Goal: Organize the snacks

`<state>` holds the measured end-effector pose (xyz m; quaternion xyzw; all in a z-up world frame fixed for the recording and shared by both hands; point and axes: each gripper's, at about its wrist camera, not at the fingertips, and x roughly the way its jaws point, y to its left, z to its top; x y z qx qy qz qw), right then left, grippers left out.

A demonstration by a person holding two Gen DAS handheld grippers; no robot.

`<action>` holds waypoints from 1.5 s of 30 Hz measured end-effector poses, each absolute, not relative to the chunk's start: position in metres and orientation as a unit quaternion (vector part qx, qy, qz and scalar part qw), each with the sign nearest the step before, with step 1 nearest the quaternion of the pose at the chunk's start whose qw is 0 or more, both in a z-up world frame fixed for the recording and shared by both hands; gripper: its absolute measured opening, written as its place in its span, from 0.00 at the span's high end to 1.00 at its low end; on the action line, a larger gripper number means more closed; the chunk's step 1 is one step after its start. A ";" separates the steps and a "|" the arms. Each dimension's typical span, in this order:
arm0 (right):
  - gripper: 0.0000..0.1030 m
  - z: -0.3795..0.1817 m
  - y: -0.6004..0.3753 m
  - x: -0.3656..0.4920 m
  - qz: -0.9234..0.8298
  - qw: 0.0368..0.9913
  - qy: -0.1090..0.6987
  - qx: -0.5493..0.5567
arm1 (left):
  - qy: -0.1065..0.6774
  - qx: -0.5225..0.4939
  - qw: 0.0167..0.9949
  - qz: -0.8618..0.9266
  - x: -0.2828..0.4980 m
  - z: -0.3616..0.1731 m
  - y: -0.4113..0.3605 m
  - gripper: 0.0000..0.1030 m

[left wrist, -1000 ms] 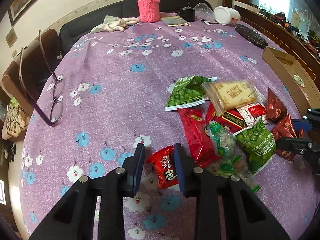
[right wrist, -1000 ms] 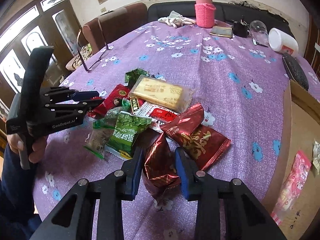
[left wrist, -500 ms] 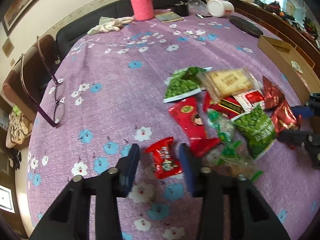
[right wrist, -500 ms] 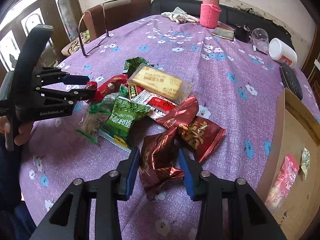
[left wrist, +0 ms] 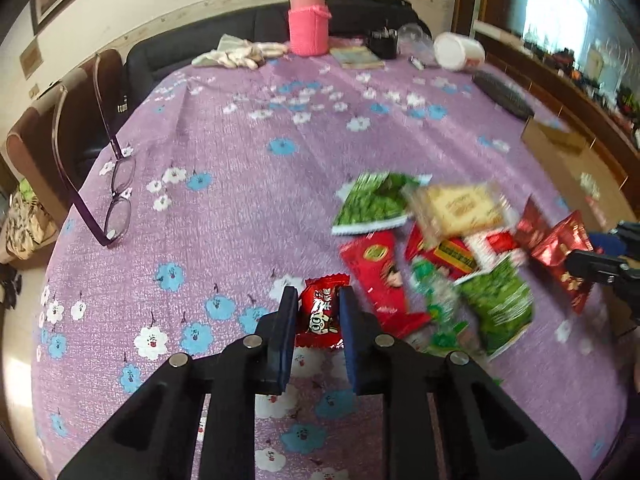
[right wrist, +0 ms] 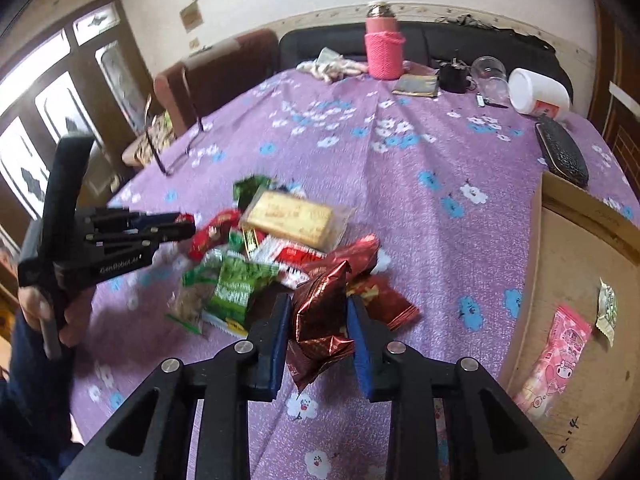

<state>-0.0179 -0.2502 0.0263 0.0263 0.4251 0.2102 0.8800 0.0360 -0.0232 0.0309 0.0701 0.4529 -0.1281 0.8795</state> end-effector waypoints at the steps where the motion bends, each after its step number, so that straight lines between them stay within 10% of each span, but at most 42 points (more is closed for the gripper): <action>1: 0.70 0.028 -0.253 -0.018 0.211 0.881 0.423 0.034 | 0.448 0.063 0.882 -0.134 0.034 0.035 -0.023 0.81; 22: 0.71 0.046 -0.333 -0.009 0.146 0.892 0.378 0.202 | 0.430 0.057 0.864 -0.254 0.008 0.091 -0.152 0.81; 45: 0.71 0.027 -0.494 -0.037 -0.161 0.850 0.364 0.345 | 0.449 0.074 0.804 -0.384 -0.014 0.032 -0.318 0.81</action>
